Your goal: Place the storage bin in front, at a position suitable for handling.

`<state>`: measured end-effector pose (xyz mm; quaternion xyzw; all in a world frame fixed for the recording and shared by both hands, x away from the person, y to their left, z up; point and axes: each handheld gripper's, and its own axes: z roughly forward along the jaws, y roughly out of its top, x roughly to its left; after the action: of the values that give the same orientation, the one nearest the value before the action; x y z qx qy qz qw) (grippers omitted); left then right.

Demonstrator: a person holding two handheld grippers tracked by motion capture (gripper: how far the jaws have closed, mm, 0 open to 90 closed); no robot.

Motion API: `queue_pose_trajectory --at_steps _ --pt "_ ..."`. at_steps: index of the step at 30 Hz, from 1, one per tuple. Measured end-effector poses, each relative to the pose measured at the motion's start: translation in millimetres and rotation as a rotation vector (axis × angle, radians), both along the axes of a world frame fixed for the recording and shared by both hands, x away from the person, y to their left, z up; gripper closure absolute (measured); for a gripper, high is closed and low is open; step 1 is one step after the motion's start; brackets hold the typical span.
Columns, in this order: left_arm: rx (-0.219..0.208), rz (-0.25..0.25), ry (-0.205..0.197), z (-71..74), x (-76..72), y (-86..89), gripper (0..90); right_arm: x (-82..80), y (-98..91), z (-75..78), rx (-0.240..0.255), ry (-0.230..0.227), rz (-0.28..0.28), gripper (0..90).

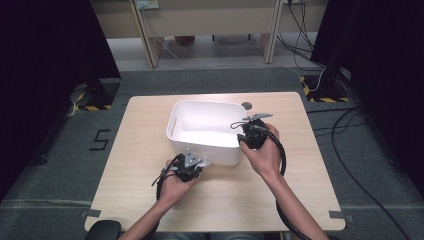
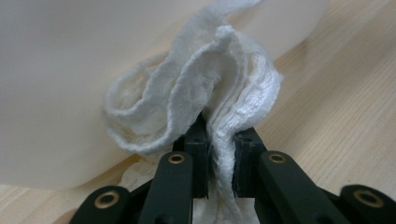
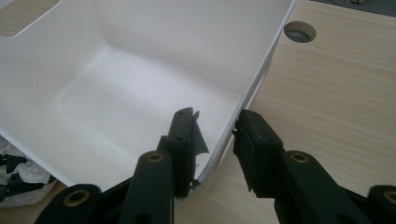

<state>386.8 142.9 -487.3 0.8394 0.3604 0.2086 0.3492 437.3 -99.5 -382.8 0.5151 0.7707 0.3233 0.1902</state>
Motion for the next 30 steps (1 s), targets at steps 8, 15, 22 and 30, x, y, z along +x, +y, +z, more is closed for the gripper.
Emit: queue_pose_trajectory --at_steps 8,15,22,30 --pt "0.007 -0.003 0.015 -3.0 2.6 0.0 79.5 0.3 -0.1 0.0 0.001 0.0 0.002 67.9" --pt "0.016 -0.005 0.02 -1.6 2.7 -1.0 79.5 0.5 0.0 0.0 0.0 0.0 0.002 67.9" --pt "0.011 -0.006 0.019 -1.3 2.4 -2.5 79.5 0.5 0.2 0.1 0.0 0.0 0.001 67.9" --pt "0.009 -0.013 0.019 -0.6 2.3 -6.8 79.6 0.5 -0.1 0.0 0.0 0.0 0.002 67.9"
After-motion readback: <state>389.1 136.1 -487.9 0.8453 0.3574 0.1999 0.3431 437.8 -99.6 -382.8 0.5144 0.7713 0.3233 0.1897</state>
